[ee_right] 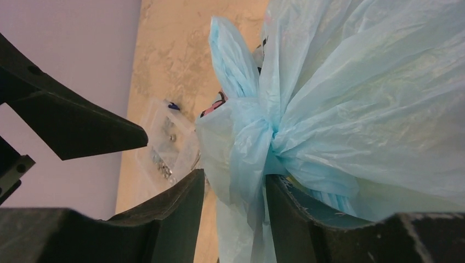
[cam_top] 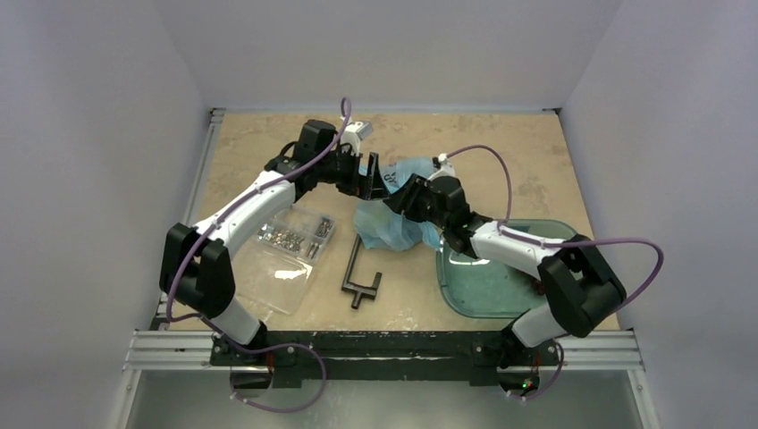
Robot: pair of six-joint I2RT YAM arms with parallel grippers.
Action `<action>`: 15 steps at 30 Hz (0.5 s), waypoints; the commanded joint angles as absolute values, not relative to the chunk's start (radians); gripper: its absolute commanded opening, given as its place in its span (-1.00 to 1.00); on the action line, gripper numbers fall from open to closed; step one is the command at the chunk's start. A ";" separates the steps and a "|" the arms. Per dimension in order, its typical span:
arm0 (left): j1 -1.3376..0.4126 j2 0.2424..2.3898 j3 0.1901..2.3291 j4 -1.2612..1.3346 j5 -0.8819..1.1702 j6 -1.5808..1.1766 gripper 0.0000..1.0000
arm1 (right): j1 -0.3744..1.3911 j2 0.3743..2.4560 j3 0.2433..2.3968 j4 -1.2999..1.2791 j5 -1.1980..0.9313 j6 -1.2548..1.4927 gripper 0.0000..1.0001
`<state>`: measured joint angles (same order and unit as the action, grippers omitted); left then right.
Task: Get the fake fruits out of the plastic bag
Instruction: Move the plastic bag to the center of the board.
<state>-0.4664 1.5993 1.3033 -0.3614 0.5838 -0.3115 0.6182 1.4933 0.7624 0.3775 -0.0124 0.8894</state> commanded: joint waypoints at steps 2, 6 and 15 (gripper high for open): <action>-0.479 1.578 1.362 -0.363 0.606 -0.318 0.71 | 0.620 1.382 0.751 0.289 0.018 0.816 -0.02; -0.479 1.594 1.381 -0.383 0.606 -0.326 0.64 | 0.621 1.276 0.738 0.197 0.044 0.716 0.08; -0.503 1.643 1.410 -0.416 0.643 -0.391 0.41 | 0.618 1.189 0.806 0.027 0.137 0.624 0.11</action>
<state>-0.4843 1.6165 1.3670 -0.3923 0.6056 -0.3531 0.6182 1.2072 0.7452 0.1215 0.0540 0.6922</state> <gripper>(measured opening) 0.717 0.561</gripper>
